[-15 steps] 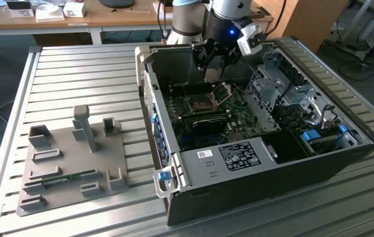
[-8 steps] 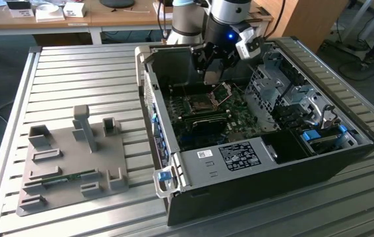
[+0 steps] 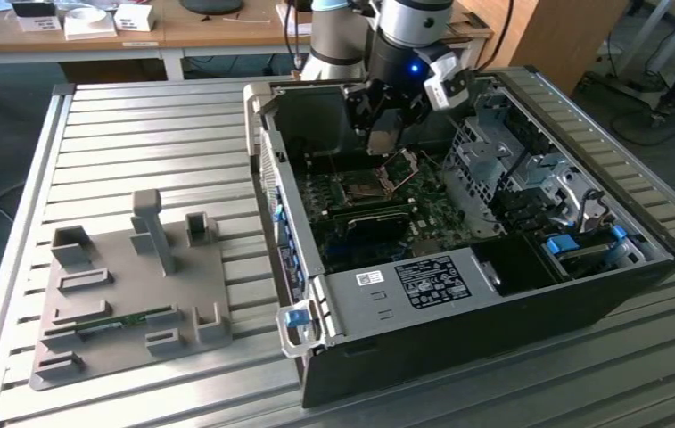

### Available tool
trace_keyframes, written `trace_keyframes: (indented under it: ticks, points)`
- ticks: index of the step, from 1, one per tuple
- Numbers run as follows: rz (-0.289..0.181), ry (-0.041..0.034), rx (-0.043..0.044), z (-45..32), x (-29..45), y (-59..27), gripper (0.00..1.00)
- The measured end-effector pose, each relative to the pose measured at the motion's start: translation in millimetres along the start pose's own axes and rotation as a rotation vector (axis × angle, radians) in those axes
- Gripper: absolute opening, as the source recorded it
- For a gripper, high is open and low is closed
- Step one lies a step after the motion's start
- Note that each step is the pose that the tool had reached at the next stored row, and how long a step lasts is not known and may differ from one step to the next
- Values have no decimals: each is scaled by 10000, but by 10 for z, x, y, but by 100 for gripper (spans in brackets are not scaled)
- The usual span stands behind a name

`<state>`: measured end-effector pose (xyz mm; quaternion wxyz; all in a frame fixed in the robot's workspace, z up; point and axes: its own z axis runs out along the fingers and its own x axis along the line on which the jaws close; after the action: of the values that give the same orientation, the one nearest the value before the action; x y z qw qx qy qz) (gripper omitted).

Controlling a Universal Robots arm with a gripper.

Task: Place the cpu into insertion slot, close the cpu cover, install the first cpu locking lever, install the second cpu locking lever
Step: 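Place the cpu into insertion slot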

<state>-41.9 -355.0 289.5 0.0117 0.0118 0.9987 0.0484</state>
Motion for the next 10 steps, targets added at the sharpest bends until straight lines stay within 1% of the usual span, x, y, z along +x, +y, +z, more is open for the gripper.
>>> trace_keyframes:
  ticks: [4,10]
  points:
    - [-2,-13,-2,19,28,-2,54]
    - [-4,-22,0,113,46,-12,54]
